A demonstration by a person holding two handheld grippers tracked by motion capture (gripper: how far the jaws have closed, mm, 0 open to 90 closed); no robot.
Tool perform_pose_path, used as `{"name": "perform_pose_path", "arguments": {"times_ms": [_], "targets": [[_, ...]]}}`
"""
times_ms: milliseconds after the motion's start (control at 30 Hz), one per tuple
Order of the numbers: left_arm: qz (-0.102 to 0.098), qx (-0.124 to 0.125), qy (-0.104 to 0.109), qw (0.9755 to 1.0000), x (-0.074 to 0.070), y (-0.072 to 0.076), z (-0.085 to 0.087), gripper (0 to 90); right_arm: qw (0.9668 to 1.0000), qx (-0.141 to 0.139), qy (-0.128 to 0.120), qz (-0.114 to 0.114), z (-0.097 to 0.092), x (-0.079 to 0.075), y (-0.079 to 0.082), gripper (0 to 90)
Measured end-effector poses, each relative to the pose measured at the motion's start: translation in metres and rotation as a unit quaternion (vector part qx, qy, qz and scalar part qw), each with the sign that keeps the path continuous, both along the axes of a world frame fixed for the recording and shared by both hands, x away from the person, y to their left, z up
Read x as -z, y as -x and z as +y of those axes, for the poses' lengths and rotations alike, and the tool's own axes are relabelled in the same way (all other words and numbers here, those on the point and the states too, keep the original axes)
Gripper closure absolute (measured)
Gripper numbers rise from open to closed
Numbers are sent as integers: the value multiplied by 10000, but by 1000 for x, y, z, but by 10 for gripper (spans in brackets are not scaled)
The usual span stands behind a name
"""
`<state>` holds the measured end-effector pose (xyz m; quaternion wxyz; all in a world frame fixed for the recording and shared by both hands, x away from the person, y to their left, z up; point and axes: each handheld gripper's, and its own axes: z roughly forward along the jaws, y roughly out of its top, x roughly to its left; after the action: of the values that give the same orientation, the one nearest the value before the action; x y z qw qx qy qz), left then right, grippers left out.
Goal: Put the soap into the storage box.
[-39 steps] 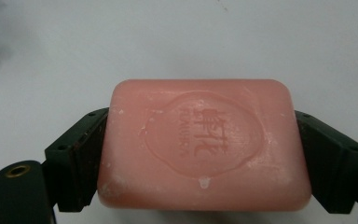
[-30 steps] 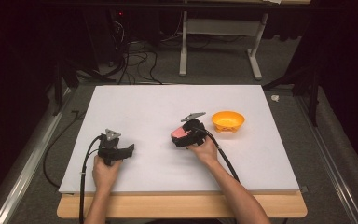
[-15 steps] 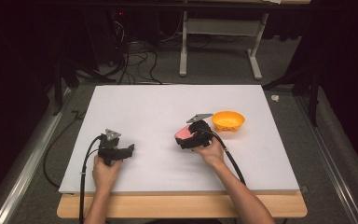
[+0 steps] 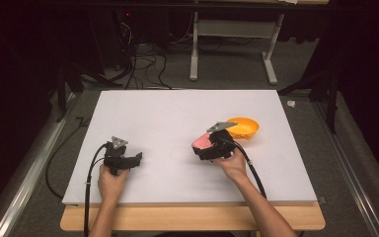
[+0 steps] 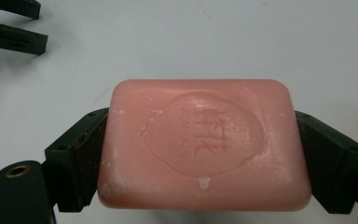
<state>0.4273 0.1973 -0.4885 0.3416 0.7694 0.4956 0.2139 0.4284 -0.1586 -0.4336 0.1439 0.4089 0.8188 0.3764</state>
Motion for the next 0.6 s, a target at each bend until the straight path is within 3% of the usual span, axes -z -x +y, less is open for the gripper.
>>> {"name": "perform_pose_path", "arguments": {"times_ms": [600], "targets": [[1,1,0,10000,0,0,0,214,9996,145,-112,-213,-27,-11,22,138]]}}
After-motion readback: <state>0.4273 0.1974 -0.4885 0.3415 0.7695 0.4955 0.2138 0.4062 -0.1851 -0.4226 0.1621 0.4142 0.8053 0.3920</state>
